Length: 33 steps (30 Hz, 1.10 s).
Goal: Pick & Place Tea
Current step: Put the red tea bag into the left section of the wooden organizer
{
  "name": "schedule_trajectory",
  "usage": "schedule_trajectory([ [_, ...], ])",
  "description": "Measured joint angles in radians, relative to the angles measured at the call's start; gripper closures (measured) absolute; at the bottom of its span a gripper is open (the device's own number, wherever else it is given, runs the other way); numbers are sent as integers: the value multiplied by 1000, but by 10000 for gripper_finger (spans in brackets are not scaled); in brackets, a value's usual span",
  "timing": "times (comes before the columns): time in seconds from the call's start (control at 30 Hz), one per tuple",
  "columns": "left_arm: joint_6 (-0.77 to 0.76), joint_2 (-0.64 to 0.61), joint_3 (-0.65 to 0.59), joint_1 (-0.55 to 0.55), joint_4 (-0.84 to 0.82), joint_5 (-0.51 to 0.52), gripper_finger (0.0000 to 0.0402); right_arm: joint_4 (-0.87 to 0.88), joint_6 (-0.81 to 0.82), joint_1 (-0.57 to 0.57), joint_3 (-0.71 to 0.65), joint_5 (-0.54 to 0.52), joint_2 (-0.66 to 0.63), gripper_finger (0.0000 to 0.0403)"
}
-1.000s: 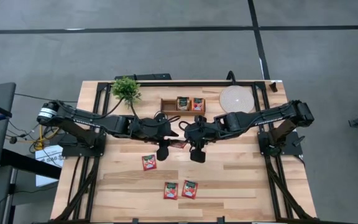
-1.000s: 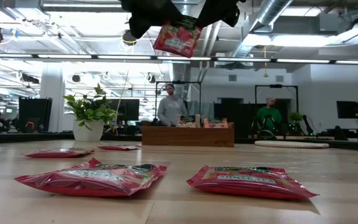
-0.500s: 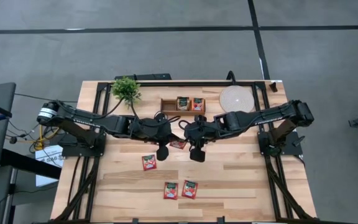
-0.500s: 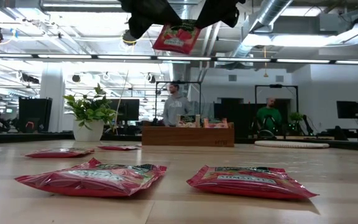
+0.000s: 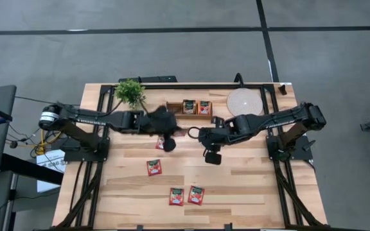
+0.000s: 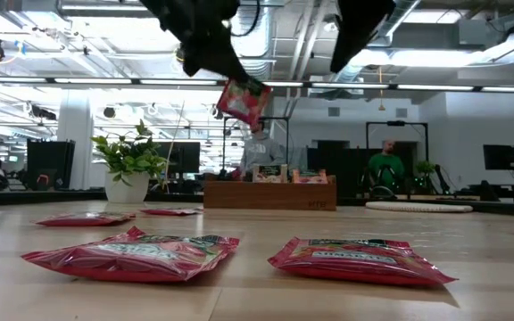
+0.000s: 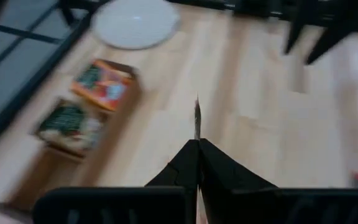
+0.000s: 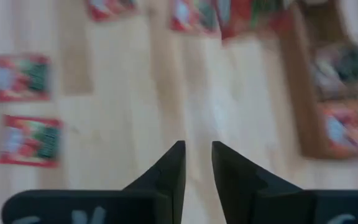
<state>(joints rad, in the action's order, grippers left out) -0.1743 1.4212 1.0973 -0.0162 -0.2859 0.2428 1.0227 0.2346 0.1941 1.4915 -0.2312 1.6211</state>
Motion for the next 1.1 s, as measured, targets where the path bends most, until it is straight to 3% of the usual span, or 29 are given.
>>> schedule_trajectory([
  [0.1,39,0,0,-88,1,-25,401,23,28,18,-16,-73,-2,328],
  [0.23,69,0,-1,-223,6,-115,401,16,62,48,-62,-89,-10,328],
  [0.47,48,0,-172,-412,271,-330,401,21,123,70,-135,-93,-62,327],
  [0.8,51,14,-374,-559,572,-440,401,-60,145,28,-186,-93,-263,327],
  [1.1,52,160,-379,-627,737,-536,401,-107,212,-29,-205,-93,-401,327],
])
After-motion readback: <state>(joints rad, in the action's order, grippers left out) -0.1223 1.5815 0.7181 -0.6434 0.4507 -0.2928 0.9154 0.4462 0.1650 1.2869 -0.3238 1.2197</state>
